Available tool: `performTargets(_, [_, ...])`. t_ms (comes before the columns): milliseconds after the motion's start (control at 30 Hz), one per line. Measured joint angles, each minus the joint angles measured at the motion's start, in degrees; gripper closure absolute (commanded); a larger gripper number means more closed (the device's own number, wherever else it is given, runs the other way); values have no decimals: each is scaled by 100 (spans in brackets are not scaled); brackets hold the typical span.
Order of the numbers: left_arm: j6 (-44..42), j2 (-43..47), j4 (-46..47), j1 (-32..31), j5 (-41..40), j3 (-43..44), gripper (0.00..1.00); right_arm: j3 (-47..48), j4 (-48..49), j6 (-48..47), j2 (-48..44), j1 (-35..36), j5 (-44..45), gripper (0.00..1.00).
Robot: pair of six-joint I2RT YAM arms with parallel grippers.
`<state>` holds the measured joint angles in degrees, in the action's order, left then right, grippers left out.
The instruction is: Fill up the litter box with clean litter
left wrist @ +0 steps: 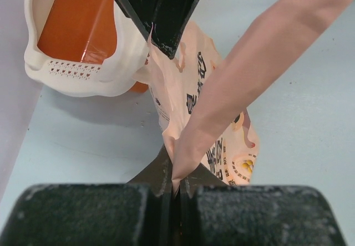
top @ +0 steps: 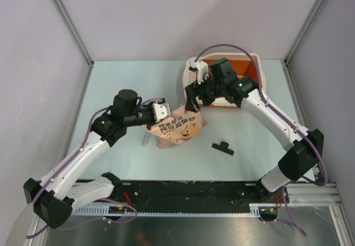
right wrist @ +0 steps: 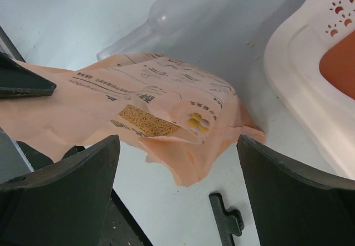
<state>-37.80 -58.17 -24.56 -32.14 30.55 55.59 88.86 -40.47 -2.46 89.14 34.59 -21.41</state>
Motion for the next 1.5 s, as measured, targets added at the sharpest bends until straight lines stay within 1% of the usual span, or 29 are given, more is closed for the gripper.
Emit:
performTargets(233, [138,0,4,0,2,0,100,-2,7,114,28,57,170,9])
performTargets(400, [208,9,31,0,0,-11,100,-2,22,188,251,96,319,8])
performTargets(667, [905,109,507,-15,-96,-256,100,-76,7,247,457,282,409,1])
performTargets(767, [1165,111,667,-22,-133,-308,100,-76,9,247,487,378,787,0])
performTargets(867, [1344,111,750,-22,-151,-339,100,-74,31,179,518,520,1349,1])
performTargets(1000, [1475,111,817,-37,-146,-367,100,-74,79,-142,516,638,2144,1])
performTargets(1100, [1493,111,942,-37,-151,-415,100,-76,76,-313,501,516,2503,2])
performTargets(1200, [1491,111,997,-37,-151,-428,100,-118,26,-387,446,214,2688,4])
performTargets(1300, [1486,107,1021,-37,-149,-428,100,-219,-48,-356,348,-92,2586,14])
performTargets(1333, [1484,90,1038,-48,-142,-428,100,-260,-63,-337,317,-142,2470,21])
performTargets(1400, [1471,52,1084,-59,-125,-428,100,-306,-83,-330,269,-131,2247,28])
performTargets(1500, [1375,-48,1211,-61,-72,-426,100,-350,-94,-328,205,-39,1923,53])
